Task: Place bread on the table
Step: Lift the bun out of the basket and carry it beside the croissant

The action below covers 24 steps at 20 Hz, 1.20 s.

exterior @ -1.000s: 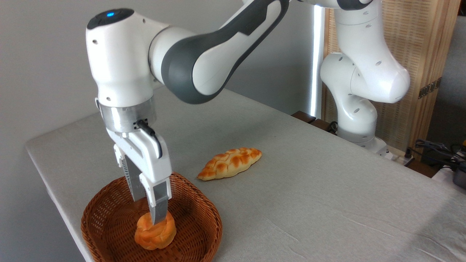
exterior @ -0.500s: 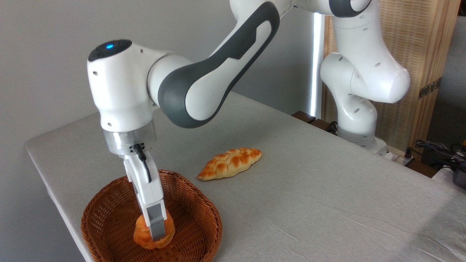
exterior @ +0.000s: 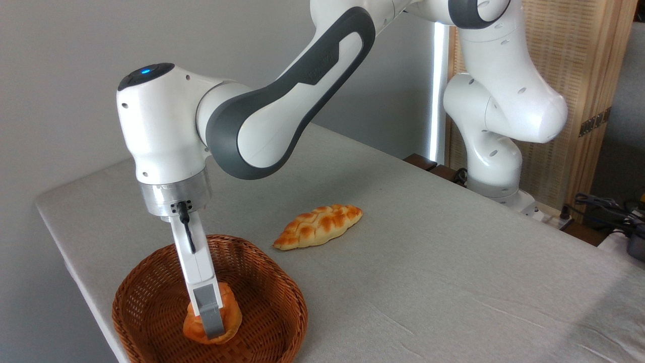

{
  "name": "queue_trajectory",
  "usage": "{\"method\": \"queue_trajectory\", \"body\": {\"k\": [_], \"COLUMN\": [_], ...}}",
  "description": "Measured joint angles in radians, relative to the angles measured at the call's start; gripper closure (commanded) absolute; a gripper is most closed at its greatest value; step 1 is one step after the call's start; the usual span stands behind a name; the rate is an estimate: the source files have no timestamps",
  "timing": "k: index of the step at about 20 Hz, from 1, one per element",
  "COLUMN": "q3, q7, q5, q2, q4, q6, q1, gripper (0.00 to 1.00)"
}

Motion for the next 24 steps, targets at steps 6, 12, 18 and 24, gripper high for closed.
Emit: {"method": "queue_trajectory", "body": {"k": [6, 12, 18, 24], "q3": [0.000, 0.001, 0.028, 0.055], "q7": [0.033, 0.023, 0.018, 0.021], "q5": [0.002, -0.003, -0.023, -0.024], "q2": [0.000, -0.034, -0.225, -0.446], "q4": [0.000, 0.008, 0.013, -0.237], "q6": [0.000, -0.005, -0.198, -0.346], "q1": [0.002, 0.006, 0.013, 0.014], "gripper": [0.84, 0.85, 0.77, 0.63]}}
